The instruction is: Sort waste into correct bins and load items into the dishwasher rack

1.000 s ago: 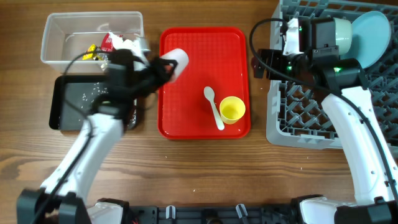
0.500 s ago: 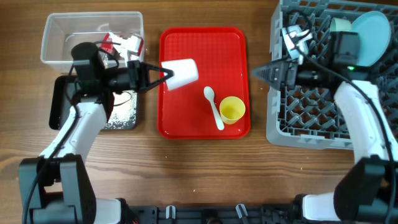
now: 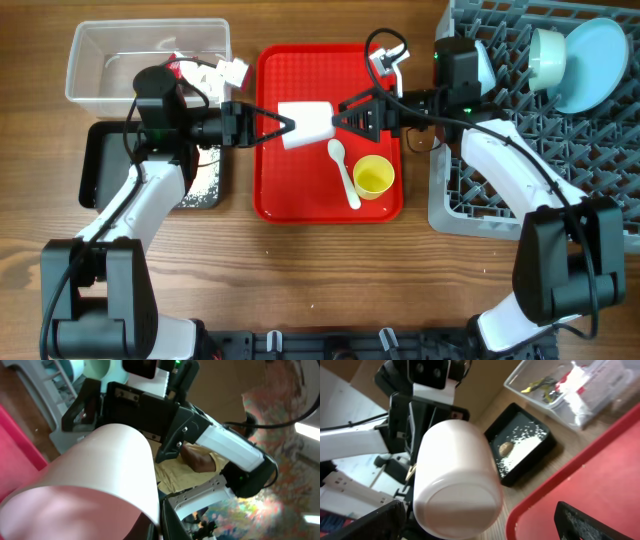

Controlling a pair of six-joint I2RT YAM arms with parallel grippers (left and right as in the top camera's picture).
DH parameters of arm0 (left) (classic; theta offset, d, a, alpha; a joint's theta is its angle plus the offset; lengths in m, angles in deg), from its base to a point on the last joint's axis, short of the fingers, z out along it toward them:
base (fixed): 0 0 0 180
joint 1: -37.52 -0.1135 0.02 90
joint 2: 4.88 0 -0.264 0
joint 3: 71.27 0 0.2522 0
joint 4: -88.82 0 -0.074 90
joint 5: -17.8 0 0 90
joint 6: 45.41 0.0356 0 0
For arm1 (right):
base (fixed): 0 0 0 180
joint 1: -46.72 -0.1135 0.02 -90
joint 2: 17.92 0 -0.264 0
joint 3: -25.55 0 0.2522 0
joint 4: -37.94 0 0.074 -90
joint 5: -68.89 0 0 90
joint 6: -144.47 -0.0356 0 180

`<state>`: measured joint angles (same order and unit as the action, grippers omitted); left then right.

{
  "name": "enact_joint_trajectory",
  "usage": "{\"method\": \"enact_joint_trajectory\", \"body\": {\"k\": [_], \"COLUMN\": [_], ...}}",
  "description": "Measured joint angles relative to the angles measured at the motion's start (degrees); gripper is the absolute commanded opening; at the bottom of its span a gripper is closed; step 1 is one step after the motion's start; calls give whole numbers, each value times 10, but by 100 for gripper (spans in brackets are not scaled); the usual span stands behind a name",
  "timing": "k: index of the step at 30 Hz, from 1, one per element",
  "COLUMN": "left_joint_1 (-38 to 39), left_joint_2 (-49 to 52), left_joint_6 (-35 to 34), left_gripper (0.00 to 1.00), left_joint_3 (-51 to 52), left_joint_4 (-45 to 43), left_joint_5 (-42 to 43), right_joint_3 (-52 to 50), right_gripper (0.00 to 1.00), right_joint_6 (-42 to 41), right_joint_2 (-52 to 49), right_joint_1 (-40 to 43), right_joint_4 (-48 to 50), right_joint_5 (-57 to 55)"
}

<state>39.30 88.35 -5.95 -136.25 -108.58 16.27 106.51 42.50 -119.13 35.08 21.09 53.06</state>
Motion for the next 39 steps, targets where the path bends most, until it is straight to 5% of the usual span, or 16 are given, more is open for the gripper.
{"method": "enact_joint_trajectory", "body": {"k": [8,23,30,33,36,39], "left_joint_1": [0,0,1,1,1,1], "left_joint_2": [0,0,0,0,0,0], "left_joint_6": [-23,-23,-25,-27,-29,-28], "left_gripper": [4,4,5,24,72,100], "left_joint_3": [0,0,0,0,0,0], "left_joint_4": [-71,-75,-75,-74,-75,-75], "left_joint_5": [9,9,9,8,-1,-5], "right_joint_3": [0,0,0,0,0,0], "right_gripper": [96,81,58,44,40,40], "right_joint_6": [-17,-62,-80,-86,-90,-90], "right_joint_2": [0,0,-2,-2,-2,-2], "right_joint_1": [-3,-56,-74,-75,-83,-83], "right_joint_4": [53,109,135,139,143,144], "right_joint_5": [47,18,-14,-11,-6,-5]}}
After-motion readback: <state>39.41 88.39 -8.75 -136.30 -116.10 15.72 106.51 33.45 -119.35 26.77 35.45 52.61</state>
